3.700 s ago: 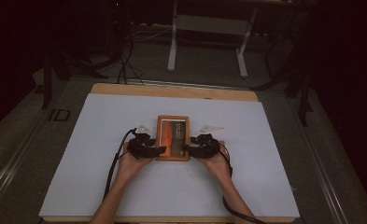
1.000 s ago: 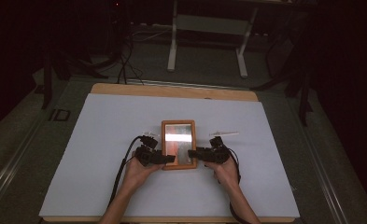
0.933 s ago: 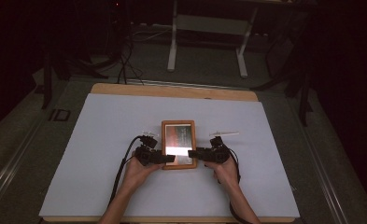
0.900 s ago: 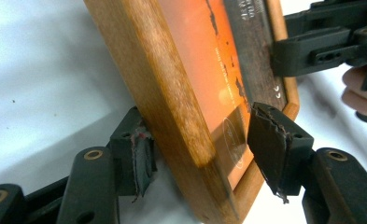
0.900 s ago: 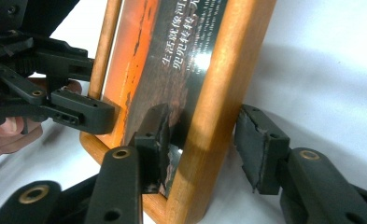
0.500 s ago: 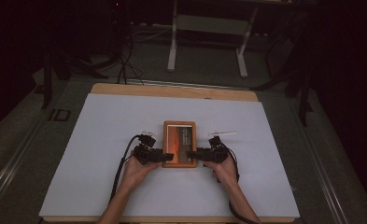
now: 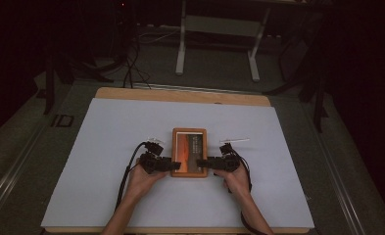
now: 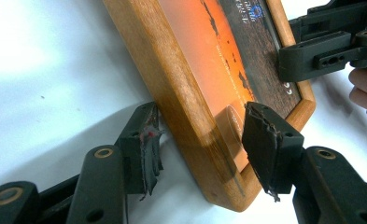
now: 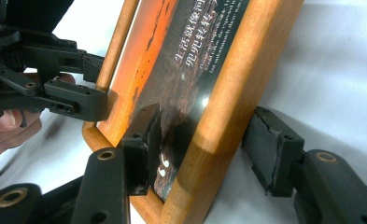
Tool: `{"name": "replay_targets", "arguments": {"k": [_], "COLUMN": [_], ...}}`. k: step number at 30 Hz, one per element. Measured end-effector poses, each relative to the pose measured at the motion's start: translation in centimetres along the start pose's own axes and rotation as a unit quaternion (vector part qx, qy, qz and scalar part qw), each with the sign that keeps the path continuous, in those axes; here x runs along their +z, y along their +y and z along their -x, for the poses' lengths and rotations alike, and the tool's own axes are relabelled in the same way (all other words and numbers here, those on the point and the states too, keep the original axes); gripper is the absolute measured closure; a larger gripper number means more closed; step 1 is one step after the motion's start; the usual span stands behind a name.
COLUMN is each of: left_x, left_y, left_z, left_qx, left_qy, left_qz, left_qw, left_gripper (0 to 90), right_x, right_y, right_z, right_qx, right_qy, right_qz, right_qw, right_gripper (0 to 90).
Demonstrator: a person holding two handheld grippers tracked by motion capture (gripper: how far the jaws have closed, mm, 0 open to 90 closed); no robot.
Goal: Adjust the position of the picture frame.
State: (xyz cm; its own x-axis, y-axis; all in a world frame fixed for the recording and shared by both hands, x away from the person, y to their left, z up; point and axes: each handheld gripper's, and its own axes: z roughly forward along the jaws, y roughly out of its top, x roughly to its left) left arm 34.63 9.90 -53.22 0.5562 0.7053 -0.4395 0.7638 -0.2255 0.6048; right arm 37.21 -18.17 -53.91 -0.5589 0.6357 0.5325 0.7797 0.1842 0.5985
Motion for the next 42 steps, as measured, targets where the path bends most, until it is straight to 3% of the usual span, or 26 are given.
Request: {"name": "replay_targets", "arguments": {"k": [12,32,35,36,42], "left_x": [0.0,0.7,0.7,0.5,0.2], "left_y": [-1.0,-1.2,-1.2,-1.2,-1.2], "left_z": [1.5,2.2,2.0,2.1,2.2], "left_qx": [0.002,-0.001,0.006,0.018,0.041], "left_qy": [-0.008,-0.024,-0.026,-0.019,-0.003], "left_qz": [-0.009,-0.009,-0.01,-0.004,0.001], "left_qw": [0.9999,0.9997,0.9996,0.9997,0.9991], "left_gripper": [47.5,47.3,47.3,47.1,44.4], "right_x": [-1.4,-2.3,-2.3,-2.3,-2.4], "right_y": [-1.8,-2.4,-2.4,-2.4,-2.3], "right_z": [-0.9,-0.4,-0.3,-0.3,-0.6], "right_qx": [0.0,0.004,0.003,0.001,-0.025], "right_qy": [-0.008,-0.007,-0.004,-0.003,-0.019], "right_qz": [-0.012,-0.007,-0.006,-0.006,-0.008], "right_qw": [0.9999,0.9999,1.0,1.0,0.9995], "right_gripper": [47.2,46.8,46.8,46.8,43.1]}}
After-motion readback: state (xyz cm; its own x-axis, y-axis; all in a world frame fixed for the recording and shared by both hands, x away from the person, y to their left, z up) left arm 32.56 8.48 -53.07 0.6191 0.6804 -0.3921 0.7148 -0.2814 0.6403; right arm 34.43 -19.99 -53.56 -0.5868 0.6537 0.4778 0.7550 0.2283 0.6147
